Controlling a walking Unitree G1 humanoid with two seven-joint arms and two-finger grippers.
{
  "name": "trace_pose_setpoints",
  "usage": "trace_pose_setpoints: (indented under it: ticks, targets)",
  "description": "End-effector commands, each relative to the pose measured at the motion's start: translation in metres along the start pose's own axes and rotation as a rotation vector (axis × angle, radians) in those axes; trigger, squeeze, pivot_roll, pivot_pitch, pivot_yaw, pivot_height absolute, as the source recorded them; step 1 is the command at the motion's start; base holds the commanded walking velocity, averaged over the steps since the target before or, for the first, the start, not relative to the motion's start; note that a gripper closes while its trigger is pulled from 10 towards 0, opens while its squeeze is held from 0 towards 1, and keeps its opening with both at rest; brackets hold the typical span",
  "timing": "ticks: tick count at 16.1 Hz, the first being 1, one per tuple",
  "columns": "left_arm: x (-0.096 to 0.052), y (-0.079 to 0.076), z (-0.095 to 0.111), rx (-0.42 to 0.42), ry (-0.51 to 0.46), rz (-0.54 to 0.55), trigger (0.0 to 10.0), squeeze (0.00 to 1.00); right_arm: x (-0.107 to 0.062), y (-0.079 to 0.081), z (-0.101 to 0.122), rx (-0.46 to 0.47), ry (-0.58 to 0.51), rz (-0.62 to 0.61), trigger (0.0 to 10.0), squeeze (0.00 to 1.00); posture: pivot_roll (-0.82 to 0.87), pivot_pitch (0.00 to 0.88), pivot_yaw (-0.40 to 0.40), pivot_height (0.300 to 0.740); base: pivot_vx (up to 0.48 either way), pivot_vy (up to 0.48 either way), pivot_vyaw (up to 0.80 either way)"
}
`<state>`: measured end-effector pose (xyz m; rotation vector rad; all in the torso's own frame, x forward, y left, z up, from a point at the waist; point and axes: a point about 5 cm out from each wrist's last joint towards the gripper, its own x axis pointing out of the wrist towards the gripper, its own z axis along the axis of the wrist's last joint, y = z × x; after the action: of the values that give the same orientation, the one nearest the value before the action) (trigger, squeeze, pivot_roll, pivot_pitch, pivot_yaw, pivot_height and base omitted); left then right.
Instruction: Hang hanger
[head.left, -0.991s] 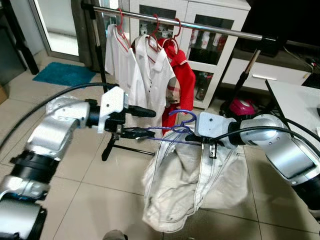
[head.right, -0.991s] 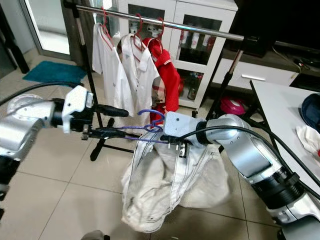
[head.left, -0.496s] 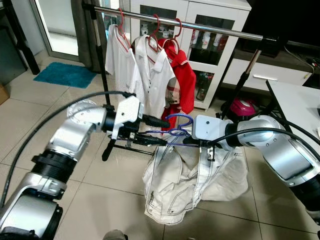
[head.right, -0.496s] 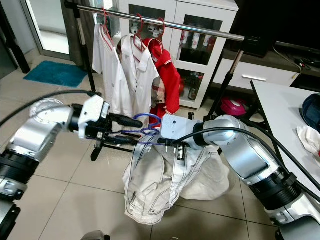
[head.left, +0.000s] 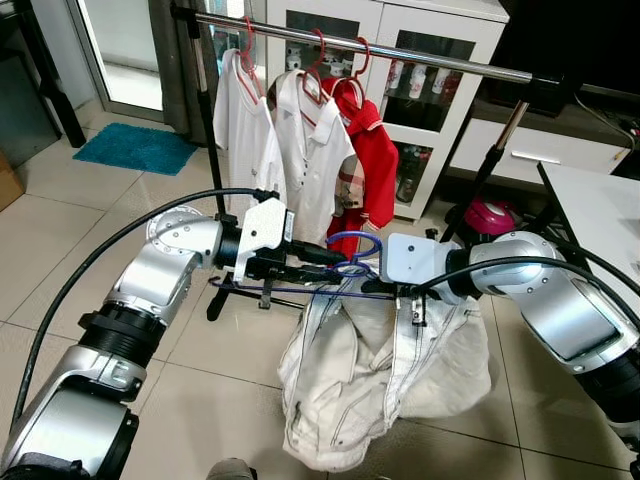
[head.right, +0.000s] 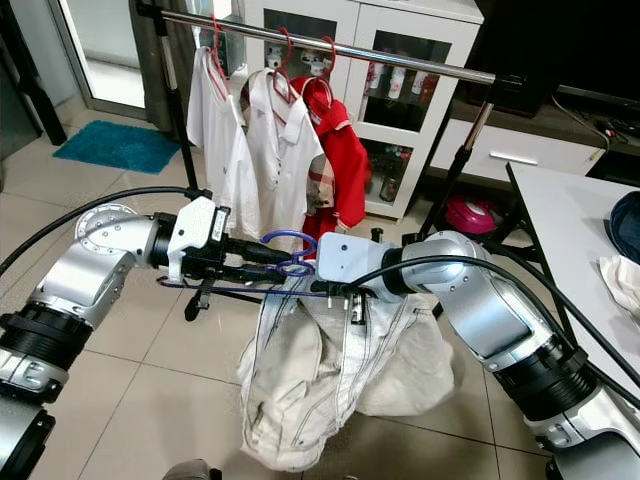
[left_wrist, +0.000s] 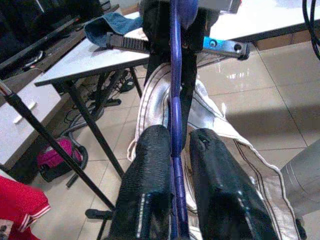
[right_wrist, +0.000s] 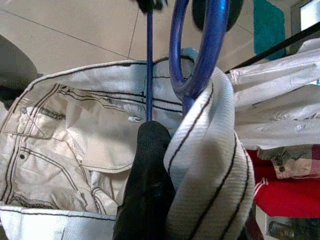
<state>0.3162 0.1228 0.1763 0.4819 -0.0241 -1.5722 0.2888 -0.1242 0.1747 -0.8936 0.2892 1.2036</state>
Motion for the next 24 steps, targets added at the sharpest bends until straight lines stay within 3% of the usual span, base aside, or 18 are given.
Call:
trace_pose_setpoints:
  ticks: [1, 14, 15, 16, 19, 20, 21, 22, 23, 24]
  targets:
    - [0.002, 0.004, 0.002, 0.023, 0.013, 0.001, 0.0, 0.00, -0.008, -0.009, 0.013, -0.058, -0.021, -0.033, 0.0, 0.00, -0.04, 0.000, -0.077, 0.740, 0.000, 0.000, 0.00]
    - [0.018, -0.005, -0.010, -0.039, -0.017, 0.054, 0.0, 0.00, -0.010, -0.010, 0.016, -0.056, -0.030, -0.032, 0.0, 0.00, -0.04, 0.000, -0.083, 0.740, 0.000, 0.000, 0.00]
    - [0.018, -0.003, -0.010, -0.047, -0.023, 0.089, 8.0, 0.00, -0.009, -0.011, 0.016, -0.057, -0.030, -0.029, 0.0, 0.00, -0.04, 0.000, -0.088, 0.740, 0.000, 0.000, 0.00]
    - [0.019, -0.003, -0.007, -0.070, -0.050, 0.072, 10.0, 1.00, -0.009, -0.011, 0.016, -0.057, -0.031, -0.026, 0.0, 0.00, -0.04, 0.000, -0.089, 0.740, 0.000, 0.000, 0.00]
    - [0.020, -0.002, -0.006, -0.040, -0.044, 0.090, 10.0, 1.00, -0.008, -0.011, 0.017, -0.059, -0.033, -0.024, 0.0, 0.00, -0.04, 0.000, -0.088, 0.740, 0.000, 0.000, 0.00]
    - [0.021, -0.001, -0.007, -0.025, -0.033, 0.100, 10.0, 0.74, -0.008, -0.011, 0.018, -0.060, -0.034, -0.022, 0.0, 0.00, -0.04, 0.000, -0.086, 0.740, 0.000, 0.000, 0.00]
    - [0.021, -0.002, -0.008, -0.020, -0.023, 0.092, 10.0, 0.21, -0.007, -0.012, 0.018, -0.060, -0.035, -0.022, 0.0, 0.00, -0.04, 0.000, -0.085, 0.740, 0.000, 0.000, 0.00]
    - [0.022, -0.003, -0.009, -0.020, -0.016, 0.087, 10.0, 0.07, -0.007, -0.012, 0.018, -0.059, -0.036, -0.020, 0.0, 0.00, -0.04, 0.000, -0.084, 0.740, 0.000, 0.000, 0.00]
    - [0.022, -0.003, -0.009, -0.029, -0.016, 0.083, 10.0, 0.00, -0.007, -0.012, 0.019, -0.059, -0.036, -0.020, 0.0, 0.00, -0.04, 0.000, -0.083, 0.740, 0.000, 0.000, 0.00]
    - [0.022, -0.003, -0.009, -0.034, -0.016, 0.082, 3.6, 0.00, -0.007, -0.011, 0.019, -0.058, -0.037, -0.020, 0.0, 0.00, -0.04, 0.000, -0.082, 0.740, 0.000, 0.000, 0.00]
